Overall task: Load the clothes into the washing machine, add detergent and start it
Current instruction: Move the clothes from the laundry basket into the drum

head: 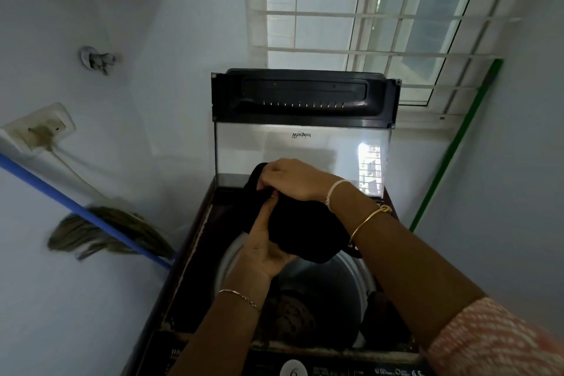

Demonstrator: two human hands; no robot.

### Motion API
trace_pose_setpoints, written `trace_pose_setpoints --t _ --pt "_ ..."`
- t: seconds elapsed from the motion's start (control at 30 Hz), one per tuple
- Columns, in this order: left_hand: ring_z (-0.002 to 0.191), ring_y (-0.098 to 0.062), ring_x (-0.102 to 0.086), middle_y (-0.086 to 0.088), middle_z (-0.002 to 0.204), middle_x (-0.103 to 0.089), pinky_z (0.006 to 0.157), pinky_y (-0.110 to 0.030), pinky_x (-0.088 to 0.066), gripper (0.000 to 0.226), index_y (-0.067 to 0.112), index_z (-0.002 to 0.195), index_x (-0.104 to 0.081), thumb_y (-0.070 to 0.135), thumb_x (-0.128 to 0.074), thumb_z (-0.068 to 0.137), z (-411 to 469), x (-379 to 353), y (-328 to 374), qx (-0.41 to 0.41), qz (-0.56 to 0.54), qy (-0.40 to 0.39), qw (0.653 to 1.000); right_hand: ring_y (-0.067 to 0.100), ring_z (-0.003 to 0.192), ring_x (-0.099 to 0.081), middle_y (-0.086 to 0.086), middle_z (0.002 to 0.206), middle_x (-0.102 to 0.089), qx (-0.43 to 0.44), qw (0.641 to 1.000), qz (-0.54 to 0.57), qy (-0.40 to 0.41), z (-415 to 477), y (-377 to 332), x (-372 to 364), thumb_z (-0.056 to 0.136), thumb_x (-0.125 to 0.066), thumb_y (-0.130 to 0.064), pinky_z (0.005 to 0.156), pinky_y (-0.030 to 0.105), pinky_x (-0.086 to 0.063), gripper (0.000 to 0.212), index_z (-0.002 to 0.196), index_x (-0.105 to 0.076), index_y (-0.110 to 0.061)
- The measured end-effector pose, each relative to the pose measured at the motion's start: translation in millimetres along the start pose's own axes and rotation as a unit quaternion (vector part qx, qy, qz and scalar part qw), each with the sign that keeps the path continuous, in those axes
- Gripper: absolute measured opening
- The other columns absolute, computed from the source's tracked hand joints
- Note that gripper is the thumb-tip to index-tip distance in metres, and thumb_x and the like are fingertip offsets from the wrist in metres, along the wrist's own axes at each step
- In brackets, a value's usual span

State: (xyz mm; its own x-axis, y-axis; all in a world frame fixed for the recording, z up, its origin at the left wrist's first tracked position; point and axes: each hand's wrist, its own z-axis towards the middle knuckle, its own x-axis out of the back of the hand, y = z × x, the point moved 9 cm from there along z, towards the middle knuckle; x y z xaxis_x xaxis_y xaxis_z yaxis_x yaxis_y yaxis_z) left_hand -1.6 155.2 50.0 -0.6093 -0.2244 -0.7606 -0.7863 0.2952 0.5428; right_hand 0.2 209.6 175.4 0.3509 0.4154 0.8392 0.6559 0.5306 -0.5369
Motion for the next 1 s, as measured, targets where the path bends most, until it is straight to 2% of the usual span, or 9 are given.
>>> trace_pose_setpoints --t 0.13,0.3,0.43,0.5,0.57,0.67,0.77,0.87,1.0 --pt "0.103 -0.028 -0.066 -0.013 0.122 -0.066 0.083 -0.038 -0.056 0.055 0.013 0.132 -0.057 0.044 -0.058 0.087 3.5 4.8 -2.2 0.0 -0.016 -0.001 1.0 0.023 0.084 -0.063 0.016 0.096 -0.067 0.027 0.966 0.251 0.062 -8.3 13.0 4.6 0.089 -0.041 0.002 0.085 0.028 -0.05 0.02 0.093 -0.059 -0.006" --pt "0.056 -0.023 -0.069 -0.009 0.072 -0.072 0.05 -0.03 -0.055 0.05 0.012 0.125 -0.058 0.046 -0.052 0.089 5.2 14.2 6.3 -0.007 -0.03 -0.009 0.999 0.009 0.08 -0.058 0.001 0.087 -0.064 -0.084 0.793 0.469 0.381 -68.9 111.6 39.0 0.088 -0.053 -0.002 0.065 0.013 -0.046 0.014 0.095 -0.065 -0.005" --pt "0.08 -0.029 -0.072 -0.012 0.099 -0.073 0.064 -0.038 -0.058 0.053 0.017 0.123 -0.063 0.05 -0.059 0.082 10.9 16.5 11.1 -0.006 -0.047 -0.013 0.999 0.016 0.087 -0.066 0.005 0.093 -0.072 -0.234 0.678 0.658 0.232 -93.8 167.6 -32.2 0.086 -0.058 -0.047 0.074 0.03 -0.052 0.031 0.102 -0.066 -0.021" --pt "0.092 -0.032 -0.07 -0.012 0.109 -0.071 0.075 -0.042 -0.057 0.054 0.017 0.122 -0.065 0.051 -0.059 0.081 13.0 17.3 9.7 0.005 -0.033 -0.007 0.999 0.025 0.117 -0.056 0.009 0.116 -0.067 -0.211 0.645 0.715 0.167 -95.6 164.2 -56.1 0.083 -0.051 -0.06 0.101 0.045 -0.042 0.047 0.109 -0.067 -0.025" --pt "0.089 -0.027 -0.071 -0.012 0.101 -0.073 0.076 -0.039 -0.057 0.046 0.016 0.111 -0.071 0.05 -0.057 0.083 12.2 14.6 0.7 0.035 0.002 -0.01 0.999 0.031 0.124 -0.052 0.01 0.137 -0.054 -0.172 0.594 0.776 0.124 -95.3 153.5 -68.1 0.076 -0.054 -0.065 0.106 0.049 -0.038 0.072 0.13 -0.056 -0.018" --pt "0.046 -0.016 -0.063 -0.005 0.055 -0.065 0.048 -0.024 -0.053 0.044 0.012 0.063 -0.071 0.039 -0.05 0.091 18.6 32.5 -18.3 0.071 0.072 0.021 0.995 0.031 0.123 -0.054 0.011 0.133 -0.057 -0.185 0.604 0.771 0.087 -92.5 151.6 -85.9 0.074 -0.057 -0.069 0.107 0.046 -0.04 0.068 0.116 -0.068 -0.016" --pt "0.063 -0.02 -0.066 -0.005 0.07 -0.068 0.067 -0.034 -0.053 0.024 0.014 0.076 -0.071 0.034 -0.059 0.084 23.6 60.4 -39.7 0.112 0.121 0.076 0.983 0.025 0.103 -0.066 0.01 0.117 -0.068 -0.233 0.612 0.752 0.076 -95.2 166.3 -115.8 0.075 -0.063 -0.059 0.095 0.039 -0.051 0.053 0.108 -0.073 -0.018" --pt "0.075 -0.025 -0.065 -0.009 0.083 -0.069 0.063 -0.036 -0.053 0.022 0.012 0.093 -0.067 0.029 -0.06 0.08 30.7 92.1 -52.9 0.143 0.176 0.131 0.965 0.024 0.085 -0.069 0.008 0.099 -0.072 -0.284 0.643 0.709 0.057 -98.1 186.5 -144.0 0.078 -0.07 -0.04 0.08 0.037 -0.055 0.029 0.097 -0.074 -0.019" --pt "0.069 -0.023 -0.059 -0.008 0.071 -0.063 0.064 -0.032 -0.049 0.01 0.009 0.081 -0.062 0.018 -0.059 0.081 42.8 122.7 -63.4 0.191 0.261 0.161 0.932 0.024 0.082 -0.069 0.009 0.092 -0.072 -0.36 0.655 0.664 0.01 -97.8 208.3 -175.8 0.078 -0.072 -0.027 0.071 0.033 -0.057 0.027 0.1 -0.068 -0.011"
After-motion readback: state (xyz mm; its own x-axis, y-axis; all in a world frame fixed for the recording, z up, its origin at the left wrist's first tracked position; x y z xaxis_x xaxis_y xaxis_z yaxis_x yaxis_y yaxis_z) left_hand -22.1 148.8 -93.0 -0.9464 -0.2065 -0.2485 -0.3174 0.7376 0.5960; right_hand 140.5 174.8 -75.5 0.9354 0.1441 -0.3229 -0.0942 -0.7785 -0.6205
